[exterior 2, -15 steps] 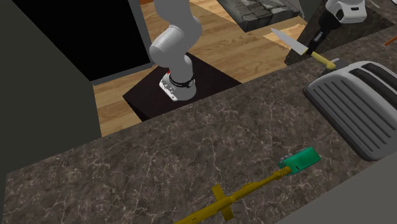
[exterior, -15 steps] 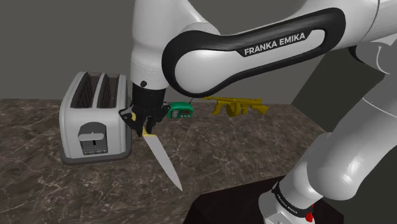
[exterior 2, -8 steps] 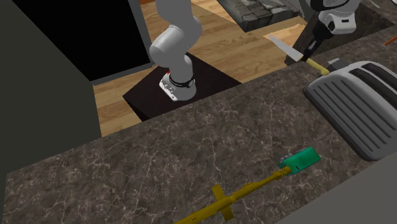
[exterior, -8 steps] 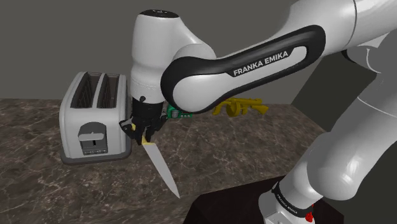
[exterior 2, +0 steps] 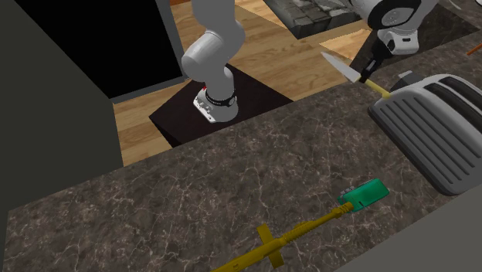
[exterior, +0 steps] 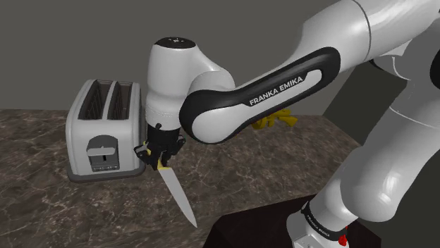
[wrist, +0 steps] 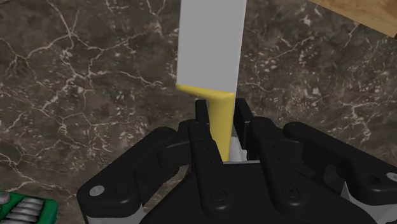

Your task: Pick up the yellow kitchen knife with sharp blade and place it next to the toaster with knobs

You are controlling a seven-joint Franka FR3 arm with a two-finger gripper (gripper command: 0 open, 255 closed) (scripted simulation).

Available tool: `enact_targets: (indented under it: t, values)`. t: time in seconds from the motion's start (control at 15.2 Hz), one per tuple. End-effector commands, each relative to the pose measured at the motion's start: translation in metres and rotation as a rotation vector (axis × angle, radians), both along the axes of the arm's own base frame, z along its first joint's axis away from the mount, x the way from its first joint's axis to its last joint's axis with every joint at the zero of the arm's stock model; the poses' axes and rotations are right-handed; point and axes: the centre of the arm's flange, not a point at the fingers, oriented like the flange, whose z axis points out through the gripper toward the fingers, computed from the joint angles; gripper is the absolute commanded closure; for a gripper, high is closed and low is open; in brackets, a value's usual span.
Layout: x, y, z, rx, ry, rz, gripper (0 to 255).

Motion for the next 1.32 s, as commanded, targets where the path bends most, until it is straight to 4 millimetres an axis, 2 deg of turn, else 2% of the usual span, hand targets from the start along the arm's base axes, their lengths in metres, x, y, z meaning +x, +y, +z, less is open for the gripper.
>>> enact_targets:
  t: [0.0, 1.25]
  values:
    - [0.0, 0.002, -0.011, 0.001, 0.0, 0.0, 255]
    - [0.0, 0.002, -0.112, 0.001, 0.0, 0.0, 255]
